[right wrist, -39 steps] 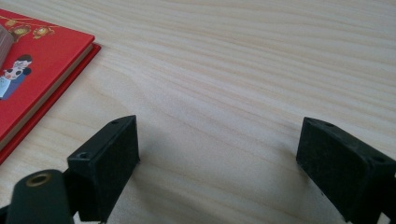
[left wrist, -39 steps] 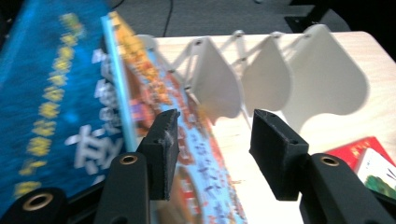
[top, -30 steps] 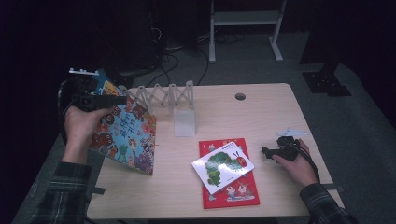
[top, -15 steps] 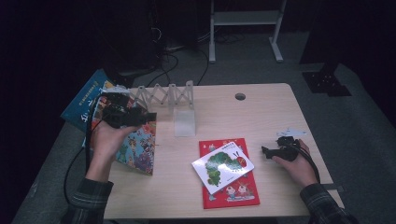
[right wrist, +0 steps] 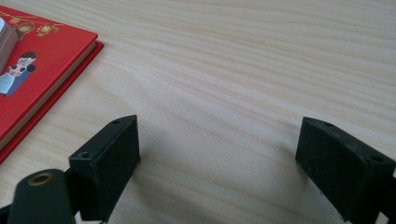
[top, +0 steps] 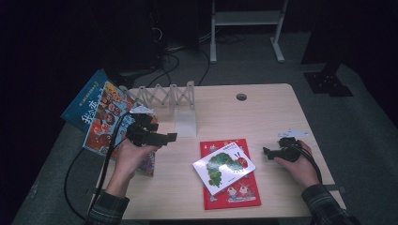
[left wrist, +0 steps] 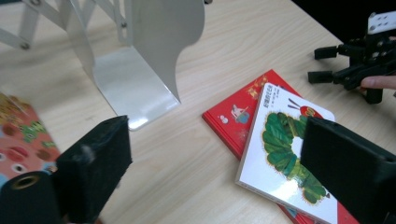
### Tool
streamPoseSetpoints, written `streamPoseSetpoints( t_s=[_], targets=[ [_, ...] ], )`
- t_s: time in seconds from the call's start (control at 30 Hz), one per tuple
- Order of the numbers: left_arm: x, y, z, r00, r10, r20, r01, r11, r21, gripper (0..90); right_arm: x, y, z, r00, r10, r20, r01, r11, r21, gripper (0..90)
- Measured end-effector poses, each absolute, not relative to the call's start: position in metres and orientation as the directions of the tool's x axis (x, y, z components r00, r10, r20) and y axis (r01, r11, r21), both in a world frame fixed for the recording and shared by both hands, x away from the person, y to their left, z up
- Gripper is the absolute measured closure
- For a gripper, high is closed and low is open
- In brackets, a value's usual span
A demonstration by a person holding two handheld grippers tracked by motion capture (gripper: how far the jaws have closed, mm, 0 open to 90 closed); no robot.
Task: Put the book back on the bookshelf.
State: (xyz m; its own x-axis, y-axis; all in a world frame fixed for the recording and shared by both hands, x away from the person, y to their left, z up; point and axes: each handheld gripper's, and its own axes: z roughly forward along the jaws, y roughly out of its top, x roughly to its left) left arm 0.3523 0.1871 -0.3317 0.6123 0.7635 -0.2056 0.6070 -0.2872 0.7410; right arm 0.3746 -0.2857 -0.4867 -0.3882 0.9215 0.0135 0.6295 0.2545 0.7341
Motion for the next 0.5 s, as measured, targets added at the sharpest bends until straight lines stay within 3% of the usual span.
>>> streamPoseSetpoints(
  t_s=[0.13, 0.33, 0.5],
  targets=[
    [0.351, 0.178, -0.352, 0.638, 0.73, -0.245, 0.613, -0.289, 0.736, 2.2, 0.374, -0.287, -0.487, -0.391, 0.92, 0.013, 0.626, 0.256, 0.736, 14.5],
    [0.347, 0.165, -0.378, 0.666, 0.707, -0.235, 0.602, -0.325, 0.729, 1.8, 0.37, -0.29, -0.482, -0.39, 0.921, 0.019, 0.635, 0.254, 0.729, 31.3],
    [0.348, 0.166, -0.388, 0.679, 0.701, -0.216, 0.581, -0.334, 0.742, 3.8, 0.364, -0.293, -0.477, -0.403, 0.914, 0.047, 0.644, 0.247, 0.724, 38.3]
  ],
)
